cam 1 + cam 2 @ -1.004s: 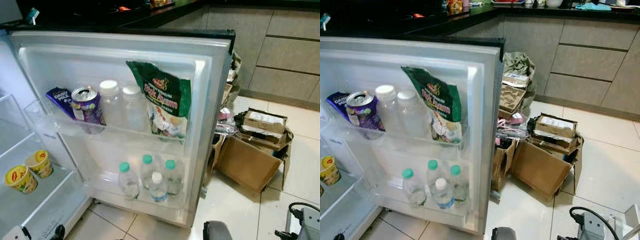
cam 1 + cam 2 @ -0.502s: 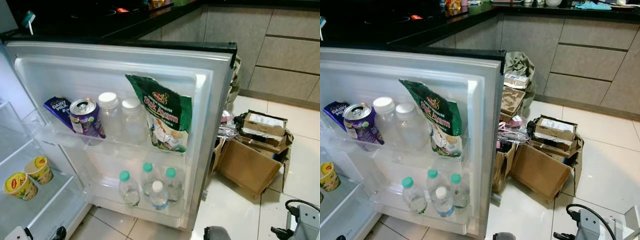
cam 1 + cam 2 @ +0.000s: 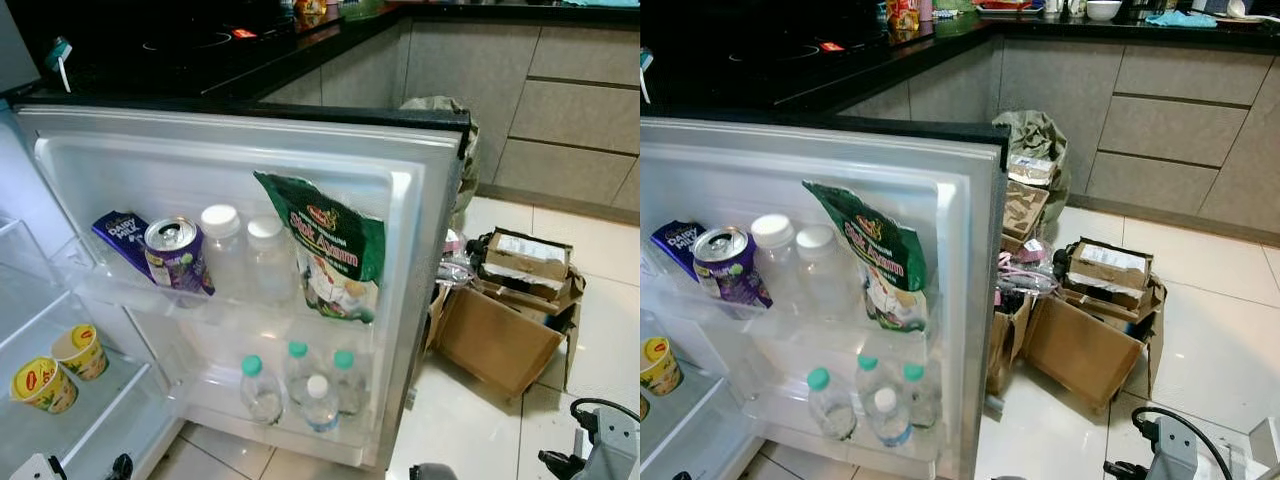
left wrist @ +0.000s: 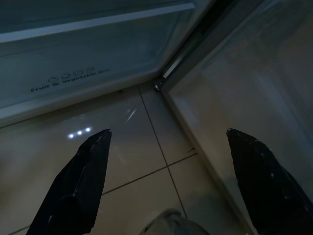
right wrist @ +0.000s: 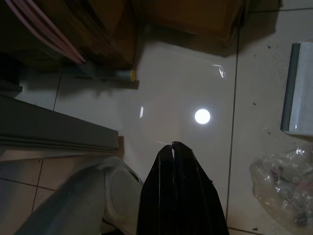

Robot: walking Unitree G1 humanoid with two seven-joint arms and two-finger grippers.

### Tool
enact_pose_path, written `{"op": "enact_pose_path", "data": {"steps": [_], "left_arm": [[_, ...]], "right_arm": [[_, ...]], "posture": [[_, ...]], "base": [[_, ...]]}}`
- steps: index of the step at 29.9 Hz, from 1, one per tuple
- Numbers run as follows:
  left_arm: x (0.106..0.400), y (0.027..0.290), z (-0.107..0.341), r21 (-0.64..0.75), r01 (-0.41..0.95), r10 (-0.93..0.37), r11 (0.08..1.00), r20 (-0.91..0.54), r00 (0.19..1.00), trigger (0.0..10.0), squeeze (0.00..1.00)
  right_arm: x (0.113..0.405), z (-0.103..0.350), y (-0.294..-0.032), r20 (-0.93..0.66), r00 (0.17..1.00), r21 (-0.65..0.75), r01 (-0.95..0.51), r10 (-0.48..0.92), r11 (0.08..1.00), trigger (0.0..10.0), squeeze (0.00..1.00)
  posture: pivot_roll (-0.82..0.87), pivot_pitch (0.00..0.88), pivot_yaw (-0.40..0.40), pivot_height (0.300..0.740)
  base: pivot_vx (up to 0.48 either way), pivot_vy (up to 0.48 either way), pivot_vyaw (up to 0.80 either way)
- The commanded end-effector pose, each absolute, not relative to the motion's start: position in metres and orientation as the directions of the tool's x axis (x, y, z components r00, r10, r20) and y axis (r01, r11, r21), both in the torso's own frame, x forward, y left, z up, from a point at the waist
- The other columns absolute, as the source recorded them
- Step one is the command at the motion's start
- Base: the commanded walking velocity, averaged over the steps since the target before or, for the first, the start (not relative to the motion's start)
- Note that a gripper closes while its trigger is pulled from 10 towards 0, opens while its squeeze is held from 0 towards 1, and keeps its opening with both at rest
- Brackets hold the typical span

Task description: Restocking fridge

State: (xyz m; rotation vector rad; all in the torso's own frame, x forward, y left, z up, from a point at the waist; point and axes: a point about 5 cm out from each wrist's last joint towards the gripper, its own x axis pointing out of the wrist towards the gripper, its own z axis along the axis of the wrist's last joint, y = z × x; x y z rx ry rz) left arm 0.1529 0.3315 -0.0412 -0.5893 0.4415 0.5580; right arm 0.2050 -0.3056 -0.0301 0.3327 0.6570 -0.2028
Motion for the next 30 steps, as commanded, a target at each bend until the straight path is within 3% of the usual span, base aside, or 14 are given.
{"op": "enact_pose_path", "data": {"steps": [1,16,30], "left_arm": [[0.1503,0.3279,-0.0452,-0.382,-0.603,0.34,0.7,-0.564,0.752,10.0,0.0],[0.1502,0.3262,-0.0464,-0.383,-0.606,0.338,0.697,-0.57,0.749,10.0,0.0],[0.1499,0.3246,-0.0476,-0.374,-0.605,0.334,0.703,-0.577,0.745,10.0,0.0]], "right_arm": [[0.2053,-0.031,-0.3038,-0.629,0.774,0.246,0.29,-0.075,0.925,10.0,0.0],[0.2107,-0.0271,-0.3016,-0.595,0.802,0.282,0.255,-0.04,0.925,10.0,0.0],[0.2133,-0.0257,-0.2991,-0.579,0.815,0.294,0.226,-0.015,0.929,10.0,0.0]], "posture": [[-0.09,0.01,0.009,0.605],[-0.09,0.008,0.015,0.605],[-0.09,0.004,0.019,0.657]], "base": [[-0.274,0.0,0.0],[-0.05,0.0,0.0],[0.0,0.0,0.0]]}}
